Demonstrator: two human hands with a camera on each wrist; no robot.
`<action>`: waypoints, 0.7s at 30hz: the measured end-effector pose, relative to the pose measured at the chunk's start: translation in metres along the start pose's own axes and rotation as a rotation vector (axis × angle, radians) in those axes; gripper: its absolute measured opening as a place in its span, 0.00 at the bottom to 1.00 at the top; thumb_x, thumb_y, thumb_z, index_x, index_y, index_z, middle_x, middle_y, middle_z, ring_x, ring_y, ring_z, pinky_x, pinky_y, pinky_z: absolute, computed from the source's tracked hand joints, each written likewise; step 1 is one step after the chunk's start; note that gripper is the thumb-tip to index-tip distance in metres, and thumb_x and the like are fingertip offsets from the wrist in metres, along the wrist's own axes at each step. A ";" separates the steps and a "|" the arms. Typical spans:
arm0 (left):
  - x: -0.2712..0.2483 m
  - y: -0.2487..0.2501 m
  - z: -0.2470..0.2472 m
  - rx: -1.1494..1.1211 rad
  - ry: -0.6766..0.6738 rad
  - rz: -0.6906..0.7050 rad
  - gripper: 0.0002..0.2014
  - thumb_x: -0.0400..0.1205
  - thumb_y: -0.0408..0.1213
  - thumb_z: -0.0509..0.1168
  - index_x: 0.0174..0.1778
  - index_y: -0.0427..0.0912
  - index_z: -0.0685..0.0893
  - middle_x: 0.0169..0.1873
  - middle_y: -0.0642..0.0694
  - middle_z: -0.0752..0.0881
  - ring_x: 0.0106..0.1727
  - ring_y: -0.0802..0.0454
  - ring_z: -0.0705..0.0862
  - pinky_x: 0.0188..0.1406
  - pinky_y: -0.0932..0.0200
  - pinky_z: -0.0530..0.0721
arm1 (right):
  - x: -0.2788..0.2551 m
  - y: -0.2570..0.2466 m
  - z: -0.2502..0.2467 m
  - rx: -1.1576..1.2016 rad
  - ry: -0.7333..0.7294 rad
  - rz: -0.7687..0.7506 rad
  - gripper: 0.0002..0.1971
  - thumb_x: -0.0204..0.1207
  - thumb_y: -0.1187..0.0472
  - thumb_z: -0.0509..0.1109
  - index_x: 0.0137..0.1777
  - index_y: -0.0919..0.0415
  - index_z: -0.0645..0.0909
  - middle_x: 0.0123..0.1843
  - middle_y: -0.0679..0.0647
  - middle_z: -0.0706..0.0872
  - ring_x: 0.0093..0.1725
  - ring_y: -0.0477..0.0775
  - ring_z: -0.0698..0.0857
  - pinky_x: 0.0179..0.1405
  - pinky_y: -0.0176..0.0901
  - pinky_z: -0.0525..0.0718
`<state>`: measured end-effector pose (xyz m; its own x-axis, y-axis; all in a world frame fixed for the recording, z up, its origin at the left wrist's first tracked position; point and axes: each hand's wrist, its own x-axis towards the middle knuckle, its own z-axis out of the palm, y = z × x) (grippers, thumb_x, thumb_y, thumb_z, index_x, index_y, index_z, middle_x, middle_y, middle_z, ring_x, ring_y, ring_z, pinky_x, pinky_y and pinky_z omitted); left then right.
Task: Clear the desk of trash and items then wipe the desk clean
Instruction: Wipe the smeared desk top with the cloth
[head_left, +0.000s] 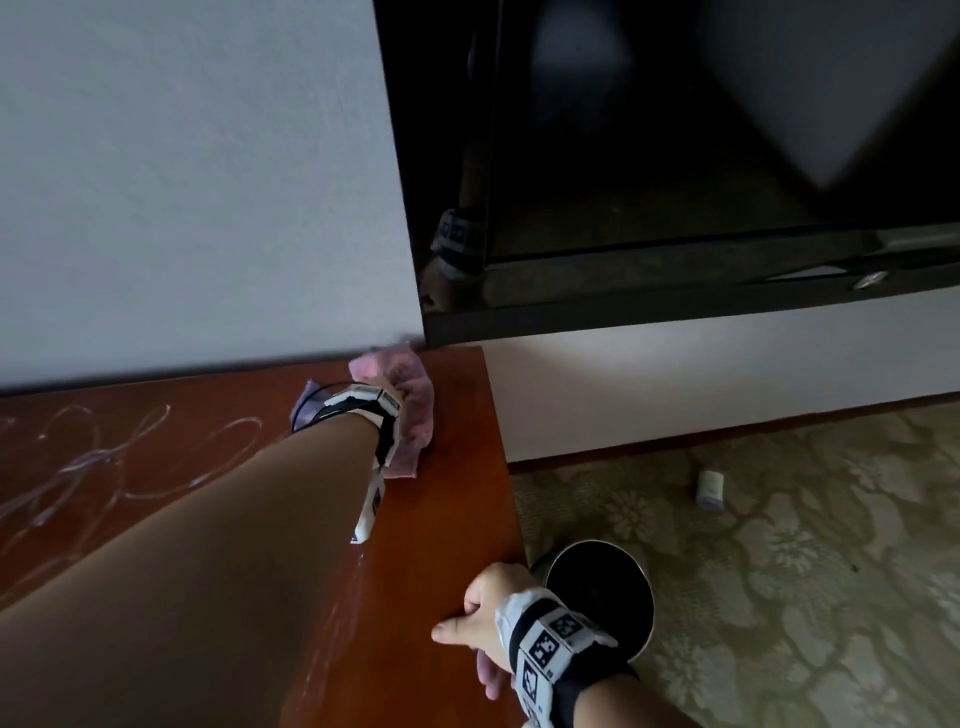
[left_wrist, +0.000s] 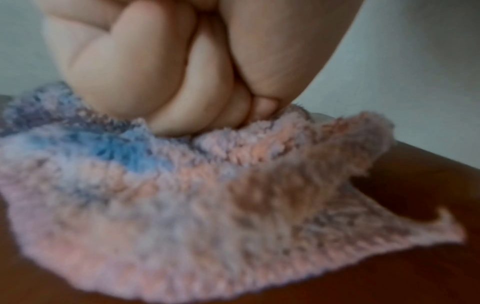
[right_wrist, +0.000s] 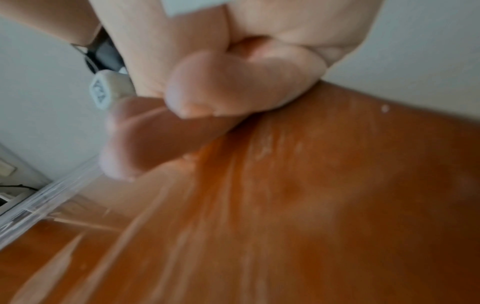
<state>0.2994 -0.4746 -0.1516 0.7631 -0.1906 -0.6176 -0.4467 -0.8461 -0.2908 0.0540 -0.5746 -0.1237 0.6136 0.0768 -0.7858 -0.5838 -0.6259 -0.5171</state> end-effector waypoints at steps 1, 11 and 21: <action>-0.001 -0.002 0.011 0.016 -0.005 0.001 0.30 0.83 0.43 0.59 0.81 0.39 0.62 0.71 0.32 0.73 0.69 0.34 0.77 0.65 0.44 0.79 | -0.001 -0.001 0.000 0.029 0.001 0.011 0.19 0.73 0.42 0.73 0.41 0.59 0.79 0.32 0.60 0.90 0.27 0.54 0.89 0.15 0.35 0.77; -0.016 -0.023 -0.001 -0.028 0.014 0.036 0.36 0.76 0.41 0.72 0.78 0.34 0.67 0.74 0.34 0.72 0.71 0.37 0.75 0.68 0.48 0.78 | 0.002 -0.002 0.000 0.031 -0.023 0.036 0.20 0.73 0.43 0.73 0.36 0.62 0.79 0.30 0.61 0.90 0.28 0.57 0.89 0.15 0.34 0.77; -0.096 -0.001 0.054 0.099 -0.360 -0.153 0.23 0.72 0.40 0.70 0.65 0.47 0.83 0.52 0.39 0.88 0.38 0.50 0.85 0.39 0.58 0.83 | -0.006 -0.009 0.004 -0.020 -0.001 0.029 0.22 0.73 0.42 0.74 0.37 0.64 0.79 0.28 0.59 0.89 0.29 0.58 0.91 0.16 0.37 0.79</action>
<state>0.2019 -0.4288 -0.1313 0.6193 0.1350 -0.7734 -0.3971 -0.7959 -0.4569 0.0537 -0.5667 -0.1159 0.5962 0.0596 -0.8006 -0.5906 -0.6430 -0.4877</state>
